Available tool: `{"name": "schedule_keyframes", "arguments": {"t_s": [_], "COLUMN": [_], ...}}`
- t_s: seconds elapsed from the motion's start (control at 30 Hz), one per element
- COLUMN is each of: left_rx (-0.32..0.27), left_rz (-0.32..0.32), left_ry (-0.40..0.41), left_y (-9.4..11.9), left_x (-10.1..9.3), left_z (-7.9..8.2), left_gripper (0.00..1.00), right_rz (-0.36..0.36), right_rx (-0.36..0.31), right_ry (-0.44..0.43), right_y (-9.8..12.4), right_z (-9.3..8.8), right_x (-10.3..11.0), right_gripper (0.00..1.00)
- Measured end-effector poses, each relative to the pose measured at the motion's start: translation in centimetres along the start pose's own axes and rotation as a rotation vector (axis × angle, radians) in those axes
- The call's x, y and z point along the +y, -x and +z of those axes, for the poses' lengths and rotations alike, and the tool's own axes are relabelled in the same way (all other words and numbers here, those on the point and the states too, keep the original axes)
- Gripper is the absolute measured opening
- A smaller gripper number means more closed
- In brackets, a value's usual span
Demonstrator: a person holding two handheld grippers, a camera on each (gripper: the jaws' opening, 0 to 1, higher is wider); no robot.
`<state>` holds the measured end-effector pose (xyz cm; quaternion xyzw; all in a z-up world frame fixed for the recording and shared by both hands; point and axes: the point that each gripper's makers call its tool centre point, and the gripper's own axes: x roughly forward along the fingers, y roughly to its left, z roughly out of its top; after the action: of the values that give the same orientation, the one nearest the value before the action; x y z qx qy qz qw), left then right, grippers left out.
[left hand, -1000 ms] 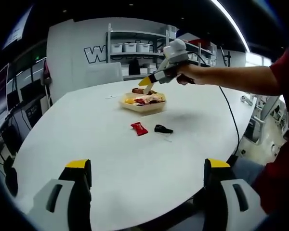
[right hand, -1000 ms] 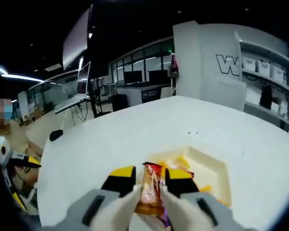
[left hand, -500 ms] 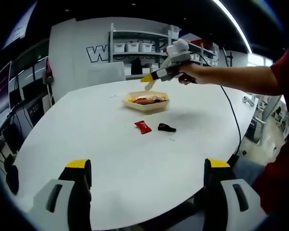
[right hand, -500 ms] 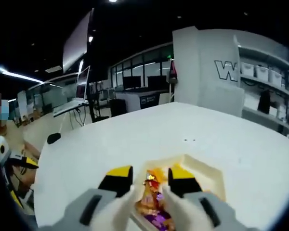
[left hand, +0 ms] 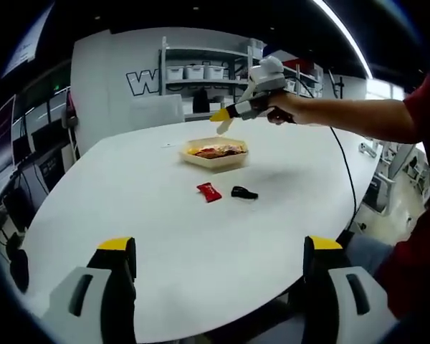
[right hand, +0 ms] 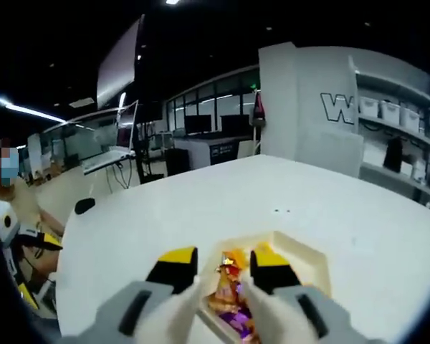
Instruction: Place the target food into the container with the food tongs after gripping and lifting it, then release it inside without dropping or visibly crushing the food.
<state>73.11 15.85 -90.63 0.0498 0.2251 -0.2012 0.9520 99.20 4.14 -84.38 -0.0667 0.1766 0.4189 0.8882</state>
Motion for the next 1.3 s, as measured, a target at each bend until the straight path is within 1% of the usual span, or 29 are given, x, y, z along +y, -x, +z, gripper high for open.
{"name": "schedule_keyframes", "arguments": {"t_s": [0.23, 0.27, 0.3, 0.4, 0.5, 0.63, 0.8, 0.9, 0.97, 1.17, 1.3], "left_rx": [-0.002, -0.003, -0.003, -0.009, -0.007, -0.008, -0.002, -0.003, -0.001, -0.002, 0.002], "left_rz": [-0.001, -0.002, -0.002, -0.005, -0.006, -0.012, -0.02, -0.023, -0.021, -0.023, -0.033], "left_ry": [-0.006, -0.008, -0.009, -0.009, -0.013, -0.014, -0.02, -0.022, -0.025, -0.025, -0.03], "left_y": [0.2, 0.2, 0.2, 0.3, 0.2, 0.1, 0.1, 0.1, 0.1, 0.1, 0.0], "left_x": [-0.2, -0.3, -0.3, -0.5, -0.5, -0.9, -1.2, -1.3, -1.3, -1.5, -2.0], "left_z": [0.1, 0.1, 0.1, 0.3, 0.3, 0.4, 0.2, 0.3, 0.2, 0.3, 0.2], "left_gripper": [0.94, 0.94, 0.94, 0.94, 0.94, 0.94, 0.94, 0.94, 0.94, 0.94, 0.94], "right_rz": [0.012, 0.015, 0.007, 0.021, 0.038, 0.066, 0.083, 0.099, 0.108, 0.123, 0.151], "right_rx": [0.006, 0.012, 0.015, 0.025, 0.032, 0.033, 0.039, 0.035, 0.035, 0.068, 0.082], "right_ry": [0.008, 0.017, 0.037, 0.043, 0.053, 0.035, 0.044, 0.028, 0.018, 0.042, 0.02], "right_y": [0.8, 1.1, 1.2, 1.4, 2.0, 2.2, 2.3, 2.4, 2.5, 2.5, 2.5], "right_z": [-0.7, -0.9, -1.1, -1.4, -1.8, -2.1, -2.9, -3.3, -3.7, -5.7, -6.9], "right_x": [0.9, 1.3, 1.2, 1.5, 2.6, 3.6, 4.7, 5.2, 5.8, 7.3, 8.6], "right_gripper": [0.23, 0.23, 0.23, 0.23, 0.23, 0.23, 0.23, 0.24, 0.24, 0.24, 0.24]}}
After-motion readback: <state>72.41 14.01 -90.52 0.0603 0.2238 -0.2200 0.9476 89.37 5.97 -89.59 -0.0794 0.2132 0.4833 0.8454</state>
